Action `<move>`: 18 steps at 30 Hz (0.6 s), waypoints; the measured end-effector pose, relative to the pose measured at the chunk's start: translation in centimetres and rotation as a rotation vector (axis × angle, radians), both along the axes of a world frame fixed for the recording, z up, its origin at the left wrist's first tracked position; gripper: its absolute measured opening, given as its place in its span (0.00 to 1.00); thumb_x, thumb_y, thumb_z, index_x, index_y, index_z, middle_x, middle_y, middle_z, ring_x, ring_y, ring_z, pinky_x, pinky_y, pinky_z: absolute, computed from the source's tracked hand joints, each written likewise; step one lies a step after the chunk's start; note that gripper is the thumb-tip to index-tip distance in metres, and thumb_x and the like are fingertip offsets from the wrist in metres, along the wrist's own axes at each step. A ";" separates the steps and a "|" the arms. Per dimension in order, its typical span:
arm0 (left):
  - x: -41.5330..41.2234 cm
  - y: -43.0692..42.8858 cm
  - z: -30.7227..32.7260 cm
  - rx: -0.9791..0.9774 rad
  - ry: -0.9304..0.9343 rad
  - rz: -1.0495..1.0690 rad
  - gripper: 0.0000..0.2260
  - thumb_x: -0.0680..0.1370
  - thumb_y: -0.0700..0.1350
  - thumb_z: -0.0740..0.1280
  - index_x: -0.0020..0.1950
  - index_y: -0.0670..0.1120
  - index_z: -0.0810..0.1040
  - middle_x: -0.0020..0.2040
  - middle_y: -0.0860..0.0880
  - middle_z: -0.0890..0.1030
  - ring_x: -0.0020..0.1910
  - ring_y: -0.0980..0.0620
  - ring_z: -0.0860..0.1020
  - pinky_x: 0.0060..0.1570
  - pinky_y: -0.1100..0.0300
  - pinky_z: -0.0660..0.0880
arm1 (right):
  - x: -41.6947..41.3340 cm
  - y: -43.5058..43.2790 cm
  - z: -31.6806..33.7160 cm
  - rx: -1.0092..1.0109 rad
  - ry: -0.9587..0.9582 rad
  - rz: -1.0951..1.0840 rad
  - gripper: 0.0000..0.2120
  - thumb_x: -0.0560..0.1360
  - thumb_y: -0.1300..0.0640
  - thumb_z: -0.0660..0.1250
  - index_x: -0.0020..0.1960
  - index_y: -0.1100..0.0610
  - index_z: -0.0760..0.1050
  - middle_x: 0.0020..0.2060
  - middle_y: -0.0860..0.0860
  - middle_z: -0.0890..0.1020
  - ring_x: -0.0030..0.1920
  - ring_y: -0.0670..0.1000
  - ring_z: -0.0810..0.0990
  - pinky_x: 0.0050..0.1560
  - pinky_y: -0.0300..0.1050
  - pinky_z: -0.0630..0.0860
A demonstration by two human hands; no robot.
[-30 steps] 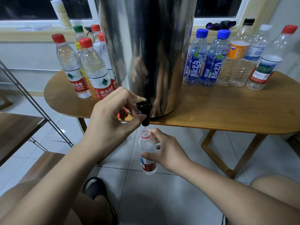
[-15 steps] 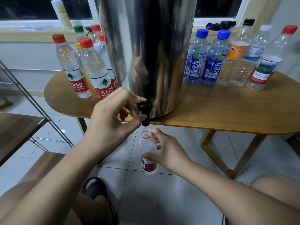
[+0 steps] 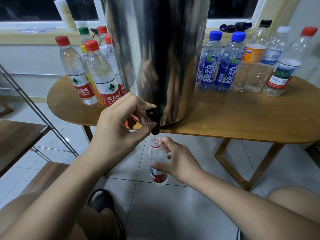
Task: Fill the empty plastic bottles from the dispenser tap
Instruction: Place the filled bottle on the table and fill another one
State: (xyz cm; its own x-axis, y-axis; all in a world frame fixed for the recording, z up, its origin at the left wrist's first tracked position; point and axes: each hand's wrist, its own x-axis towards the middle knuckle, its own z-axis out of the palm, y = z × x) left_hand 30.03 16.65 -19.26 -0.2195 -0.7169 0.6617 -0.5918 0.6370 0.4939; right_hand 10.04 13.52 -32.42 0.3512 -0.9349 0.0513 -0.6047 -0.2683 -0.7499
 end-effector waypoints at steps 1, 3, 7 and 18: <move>0.0 0.0 0.0 -0.001 0.000 0.000 0.17 0.75 0.36 0.81 0.55 0.51 0.78 0.43 0.50 0.80 0.42 0.53 0.79 0.40 0.58 0.75 | 0.0 0.0 0.0 -0.001 -0.003 0.000 0.31 0.70 0.38 0.82 0.66 0.40 0.70 0.61 0.41 0.83 0.57 0.45 0.83 0.60 0.50 0.83; 0.0 0.0 0.0 -0.002 0.001 0.002 0.18 0.75 0.36 0.81 0.55 0.52 0.77 0.43 0.50 0.80 0.42 0.53 0.80 0.40 0.57 0.75 | 0.0 0.0 -0.1 -0.001 -0.004 0.002 0.31 0.70 0.38 0.82 0.66 0.40 0.70 0.61 0.41 0.83 0.57 0.45 0.83 0.59 0.51 0.83; 0.0 0.0 0.0 -0.003 0.000 0.003 0.17 0.75 0.36 0.81 0.55 0.51 0.78 0.43 0.50 0.80 0.42 0.51 0.80 0.40 0.57 0.75 | 0.0 0.0 -0.1 0.001 0.000 0.006 0.31 0.70 0.38 0.81 0.66 0.41 0.70 0.62 0.41 0.83 0.58 0.46 0.83 0.59 0.51 0.83; -0.1 0.0 0.1 -0.002 0.009 0.000 0.20 0.75 0.36 0.81 0.55 0.56 0.76 0.42 0.50 0.80 0.41 0.53 0.79 0.40 0.60 0.74 | 0.1 0.0 -0.3 0.000 0.000 0.000 0.31 0.70 0.40 0.82 0.66 0.41 0.71 0.61 0.42 0.84 0.57 0.46 0.83 0.60 0.52 0.83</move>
